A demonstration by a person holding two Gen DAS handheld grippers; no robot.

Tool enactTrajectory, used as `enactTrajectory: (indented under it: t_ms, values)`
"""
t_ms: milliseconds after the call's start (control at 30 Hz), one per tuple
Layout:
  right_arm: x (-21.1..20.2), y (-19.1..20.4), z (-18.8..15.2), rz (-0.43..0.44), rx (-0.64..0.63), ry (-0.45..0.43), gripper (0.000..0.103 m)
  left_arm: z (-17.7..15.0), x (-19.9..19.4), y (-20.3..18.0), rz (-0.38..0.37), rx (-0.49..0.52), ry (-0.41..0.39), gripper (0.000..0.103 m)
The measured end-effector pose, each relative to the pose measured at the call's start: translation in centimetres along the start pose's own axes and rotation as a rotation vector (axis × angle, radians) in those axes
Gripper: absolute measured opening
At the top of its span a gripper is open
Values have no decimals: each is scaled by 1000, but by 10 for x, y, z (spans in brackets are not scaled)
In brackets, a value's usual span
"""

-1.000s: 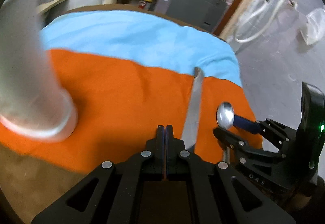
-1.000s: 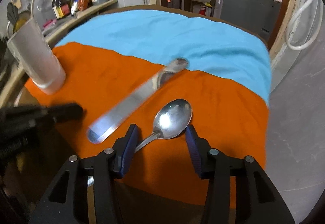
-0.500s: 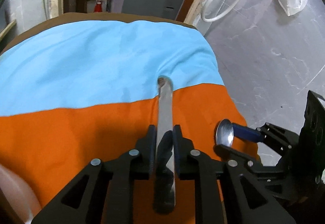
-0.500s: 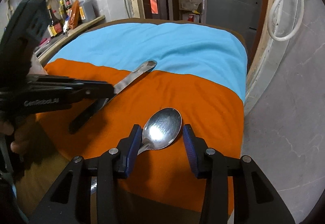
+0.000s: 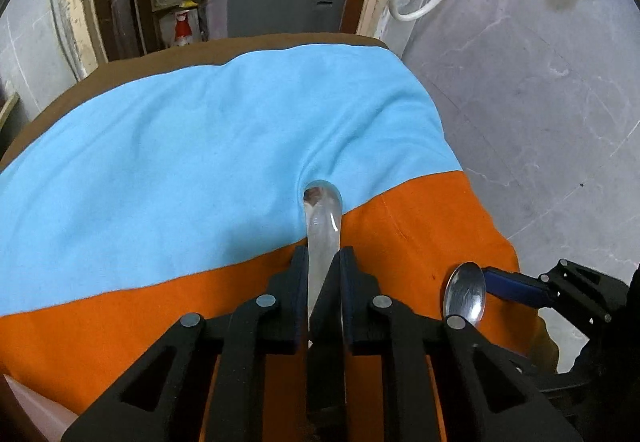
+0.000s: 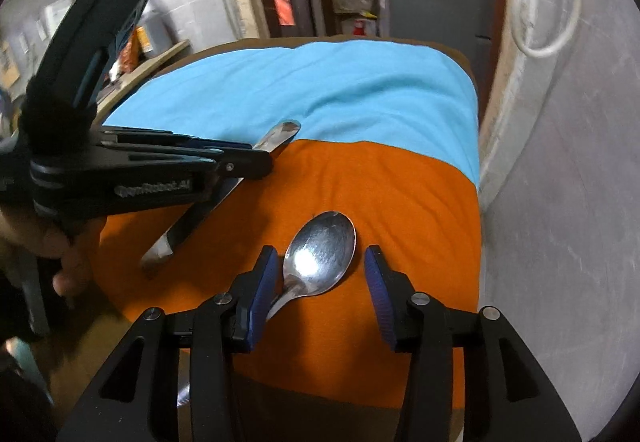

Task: Organize utensils
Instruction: 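Grasp the silver knife with the left tool while the right tool grasps the silver spoon, then lift the knife and spoon and carry them over the white holder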

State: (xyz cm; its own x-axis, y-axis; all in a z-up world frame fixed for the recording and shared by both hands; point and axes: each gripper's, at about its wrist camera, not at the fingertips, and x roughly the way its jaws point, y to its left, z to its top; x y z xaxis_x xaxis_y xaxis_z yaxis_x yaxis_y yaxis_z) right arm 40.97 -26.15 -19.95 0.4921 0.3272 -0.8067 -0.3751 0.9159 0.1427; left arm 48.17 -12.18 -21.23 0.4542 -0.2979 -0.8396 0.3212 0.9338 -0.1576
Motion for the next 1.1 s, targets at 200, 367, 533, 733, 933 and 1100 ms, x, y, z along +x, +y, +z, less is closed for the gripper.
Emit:
enactTrajectory:
  t_ms: [200,367,533,733,933,1100]
  values:
    - [5,19,6,-153,38,29,46,-23,-18,17,35,-126,-42,12]
    - [10,23,6,-203,77,1,48,-44,-35,34,32,-257,-63,12]
    - [14,21,8,-222,92,-9,48,-47,-38,31,40,-261,-61,12]
    - [13,17,8,-244,142,-9,39,-47,-39,28,70,-235,-34,12]
    - [9,12,6,-213,179,-22,32,-41,-34,21,117,-194,-4,12]
    - [-17,0,-3,-76,248,-144,31,-53,-50,24,52,-231,-87,11]
